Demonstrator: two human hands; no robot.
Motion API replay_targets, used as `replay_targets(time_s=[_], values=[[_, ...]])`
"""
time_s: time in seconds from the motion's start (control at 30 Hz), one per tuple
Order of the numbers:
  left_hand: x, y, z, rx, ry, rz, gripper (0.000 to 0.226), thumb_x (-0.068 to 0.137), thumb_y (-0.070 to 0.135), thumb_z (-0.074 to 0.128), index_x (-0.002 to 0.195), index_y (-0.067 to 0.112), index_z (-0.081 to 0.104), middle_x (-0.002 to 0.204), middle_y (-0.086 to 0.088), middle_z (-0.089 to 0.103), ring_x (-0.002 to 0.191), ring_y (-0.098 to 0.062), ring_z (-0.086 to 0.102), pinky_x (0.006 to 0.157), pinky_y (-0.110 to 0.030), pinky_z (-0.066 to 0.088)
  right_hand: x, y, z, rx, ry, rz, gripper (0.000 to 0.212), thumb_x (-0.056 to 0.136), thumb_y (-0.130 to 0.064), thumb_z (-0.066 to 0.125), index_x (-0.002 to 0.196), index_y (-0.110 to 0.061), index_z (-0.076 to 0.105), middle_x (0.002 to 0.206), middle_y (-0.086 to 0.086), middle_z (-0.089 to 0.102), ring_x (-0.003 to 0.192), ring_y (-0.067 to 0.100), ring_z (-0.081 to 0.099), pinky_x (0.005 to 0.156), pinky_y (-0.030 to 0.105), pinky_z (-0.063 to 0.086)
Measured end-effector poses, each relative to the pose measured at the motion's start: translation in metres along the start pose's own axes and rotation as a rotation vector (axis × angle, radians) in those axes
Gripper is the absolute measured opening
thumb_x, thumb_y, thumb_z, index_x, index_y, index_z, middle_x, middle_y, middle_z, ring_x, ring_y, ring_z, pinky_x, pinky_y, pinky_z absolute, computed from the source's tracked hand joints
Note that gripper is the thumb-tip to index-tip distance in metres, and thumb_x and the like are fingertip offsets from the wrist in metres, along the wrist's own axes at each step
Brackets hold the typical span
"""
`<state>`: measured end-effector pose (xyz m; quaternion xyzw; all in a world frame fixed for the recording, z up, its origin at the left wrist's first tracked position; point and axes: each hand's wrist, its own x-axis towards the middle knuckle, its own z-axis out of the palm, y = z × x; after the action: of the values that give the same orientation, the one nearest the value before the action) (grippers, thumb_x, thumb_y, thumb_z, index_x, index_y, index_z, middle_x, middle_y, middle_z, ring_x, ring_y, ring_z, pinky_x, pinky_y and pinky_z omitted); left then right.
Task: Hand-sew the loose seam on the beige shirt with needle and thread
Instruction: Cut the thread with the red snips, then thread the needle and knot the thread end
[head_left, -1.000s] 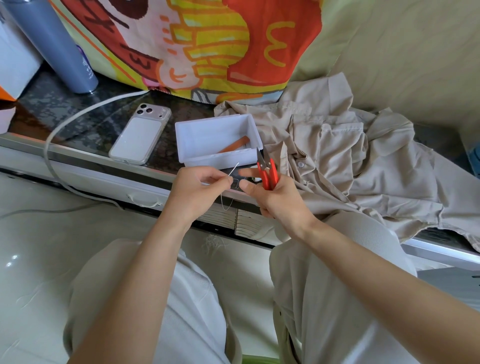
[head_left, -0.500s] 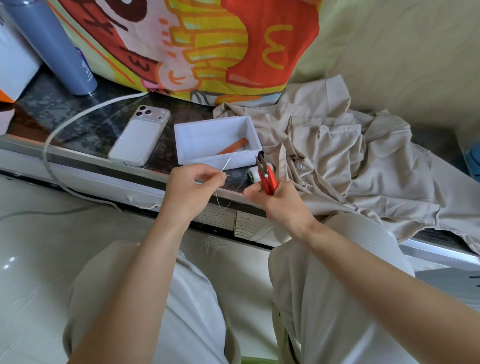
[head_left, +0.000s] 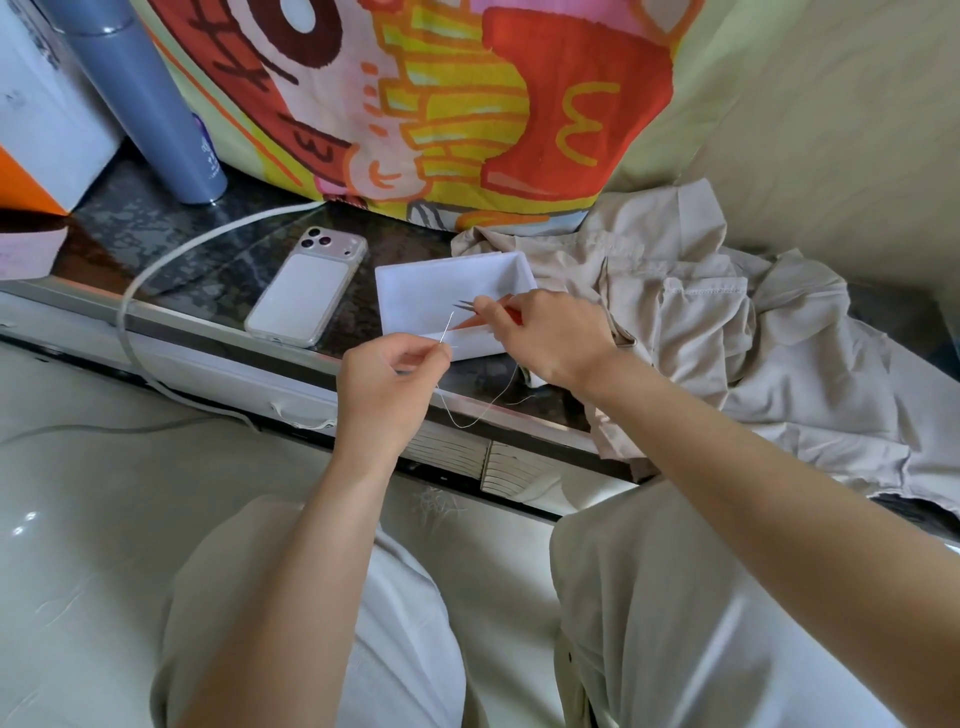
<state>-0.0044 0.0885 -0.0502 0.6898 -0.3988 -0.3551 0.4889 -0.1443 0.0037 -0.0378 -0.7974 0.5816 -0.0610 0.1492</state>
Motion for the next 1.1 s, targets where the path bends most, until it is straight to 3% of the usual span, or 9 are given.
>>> replay_targets(time_s=[0.1, 0.23, 0.4, 0.57, 0.73, 0.9, 1.0, 1.1], values=[[0.002, 0.0, 0.0, -0.015, 0.005, 0.007, 0.013, 0.083, 0.011, 0.066, 0.074, 0.02, 0.071, 0.077, 0.002, 0.071, 0.081, -0.013, 0.064, 0.08, -0.023, 0.049, 0.003, -0.006, -0.003, -0.025, 0.053, -0.042, 0.053, 0.097, -0.057, 0.024, 0.085, -0.018, 0.058, 0.08, 0.001, 0.057, 0.082, 0.026, 0.054, 0.068, 0.032, 0.035], [0.002, 0.0, 0.001, -0.015, -0.004, 0.007, 0.015, 0.084, 0.013, 0.066, 0.073, 0.023, 0.07, 0.079, 0.002, 0.071, 0.083, -0.014, 0.065, 0.08, -0.024, 0.049, 0.007, -0.002, 0.005, -0.023, 0.099, -0.123, 0.047, 0.097, -0.055, 0.03, 0.108, -0.017, 0.055, 0.097, 0.005, 0.067, 0.097, 0.028, 0.06, 0.07, 0.033, 0.036], [0.003, -0.002, 0.003, 0.03, -0.013, 0.0, 0.009, 0.086, 0.016, 0.065, 0.08, 0.016, 0.071, 0.084, 0.002, 0.071, 0.088, -0.015, 0.065, 0.083, -0.025, 0.049, 0.004, 0.016, 0.021, 0.049, 0.114, -0.25, 0.046, 0.093, -0.052, 0.044, 0.11, -0.01, 0.052, 0.109, 0.007, 0.065, 0.099, 0.029, 0.059, 0.073, 0.038, 0.044], [0.004, -0.005, 0.005, 0.053, 0.01, -0.022, 0.008, 0.088, 0.017, 0.063, 0.084, 0.013, 0.069, 0.09, 0.0, 0.07, 0.095, -0.017, 0.064, 0.086, -0.027, 0.048, 0.0, 0.028, 0.028, -0.093, 0.134, -0.415, 0.038, 0.093, -0.04, 0.053, 0.117, -0.011, 0.057, 0.108, 0.007, 0.066, 0.102, 0.029, 0.058, 0.09, 0.033, 0.035], [0.001, -0.003, 0.007, 0.073, -0.027, -0.024, 0.009, 0.09, 0.018, 0.062, 0.082, 0.019, 0.067, 0.091, 0.004, 0.068, 0.099, -0.016, 0.061, 0.088, -0.025, 0.046, 0.013, 0.026, 0.031, -0.138, 0.077, -0.369, 0.036, 0.094, -0.039, 0.051, 0.125, -0.022, 0.059, 0.124, 0.001, 0.059, 0.119, 0.024, 0.046, 0.102, 0.031, 0.025], [0.003, -0.004, 0.009, 0.098, -0.049, -0.017, 0.009, 0.089, 0.015, 0.062, 0.082, 0.016, 0.067, 0.09, 0.0, 0.068, 0.098, -0.021, 0.062, 0.092, -0.034, 0.048, 0.028, 0.017, 0.037, -0.2, 0.0, -0.351, 0.039, 0.091, -0.037, 0.054, 0.128, -0.024, 0.058, 0.132, 0.0, 0.053, 0.128, 0.023, 0.037, 0.107, 0.032, 0.022], [0.003, -0.004, 0.01, 0.102, -0.064, -0.026, 0.008, 0.09, 0.016, 0.062, 0.083, 0.017, 0.067, 0.09, 0.0, 0.068, 0.099, -0.021, 0.062, 0.091, -0.035, 0.049, 0.03, 0.018, 0.038, -0.109, -0.079, -0.344, 0.04, 0.09, -0.027, 0.059, 0.129, -0.019, 0.057, 0.133, 0.003, 0.052, 0.127, 0.023, 0.039, 0.102, 0.028, 0.024], [0.003, -0.003, 0.011, 0.078, -0.062, -0.036, 0.009, 0.09, 0.016, 0.062, 0.082, 0.018, 0.067, 0.088, 0.0, 0.067, 0.097, -0.021, 0.062, 0.091, -0.034, 0.049, 0.022, 0.02, 0.04, 0.042, 0.014, -0.334, 0.035, 0.089, -0.014, 0.06, 0.124, -0.015, 0.061, 0.124, 0.003, 0.058, 0.118, 0.023, 0.049, 0.095, 0.028, 0.037]])
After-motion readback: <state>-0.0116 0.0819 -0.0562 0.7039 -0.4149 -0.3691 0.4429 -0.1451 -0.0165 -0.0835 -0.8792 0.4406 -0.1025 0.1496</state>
